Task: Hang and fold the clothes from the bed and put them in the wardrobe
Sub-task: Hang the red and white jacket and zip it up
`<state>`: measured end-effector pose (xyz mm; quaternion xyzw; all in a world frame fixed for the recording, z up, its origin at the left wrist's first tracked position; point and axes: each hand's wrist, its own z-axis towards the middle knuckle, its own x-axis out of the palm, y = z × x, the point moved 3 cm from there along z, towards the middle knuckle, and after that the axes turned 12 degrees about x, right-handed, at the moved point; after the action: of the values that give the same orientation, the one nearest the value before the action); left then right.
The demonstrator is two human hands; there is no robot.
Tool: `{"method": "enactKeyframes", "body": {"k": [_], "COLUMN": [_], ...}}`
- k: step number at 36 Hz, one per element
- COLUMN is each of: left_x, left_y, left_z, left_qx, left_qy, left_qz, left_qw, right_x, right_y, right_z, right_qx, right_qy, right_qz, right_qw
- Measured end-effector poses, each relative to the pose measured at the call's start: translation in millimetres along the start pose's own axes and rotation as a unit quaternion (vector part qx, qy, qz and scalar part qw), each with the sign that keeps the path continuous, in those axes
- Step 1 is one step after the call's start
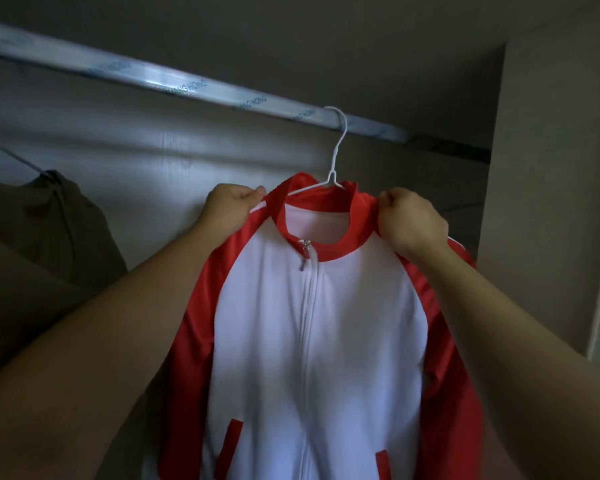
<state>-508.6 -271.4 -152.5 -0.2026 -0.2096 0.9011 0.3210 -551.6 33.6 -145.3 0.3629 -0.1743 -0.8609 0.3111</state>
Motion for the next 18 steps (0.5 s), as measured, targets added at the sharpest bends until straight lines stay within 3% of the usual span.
{"method": "enactKeyframes", "body": {"k": [4, 6, 13, 18], "left_x": [-5.5, -12.3, -35.0, -47.0], "left_y": [7.2, 13.4, 45.4, 43.7], "left_z": [15.7, 14.9, -9.0, -23.7], "left_qx": [-0.16, -0.198, -0.259, -0.199], "left_qy": [0.105, 0.137, 0.038, -0.053], "left_qz": [-0.046, -0.066, -0.109, -0.046], "left_qw": [0.98, 0.968, 0.959, 0.978], "right_x": [1.7, 3.6, 4.5, 1.1], "right_y": [0.2, -0.6, 2.4, 3.3], "right_z": [-2.7, -5.4, -9.4, -13.1], "right_qx": [0.009, 0.008, 0.021, 0.033], "right_qy": [0.01, 0.008, 0.026, 0.034], "right_qz": [-0.002, -0.004, 0.004, 0.009], "right_qw": [1.0, 1.0, 0.999, 0.999]}}
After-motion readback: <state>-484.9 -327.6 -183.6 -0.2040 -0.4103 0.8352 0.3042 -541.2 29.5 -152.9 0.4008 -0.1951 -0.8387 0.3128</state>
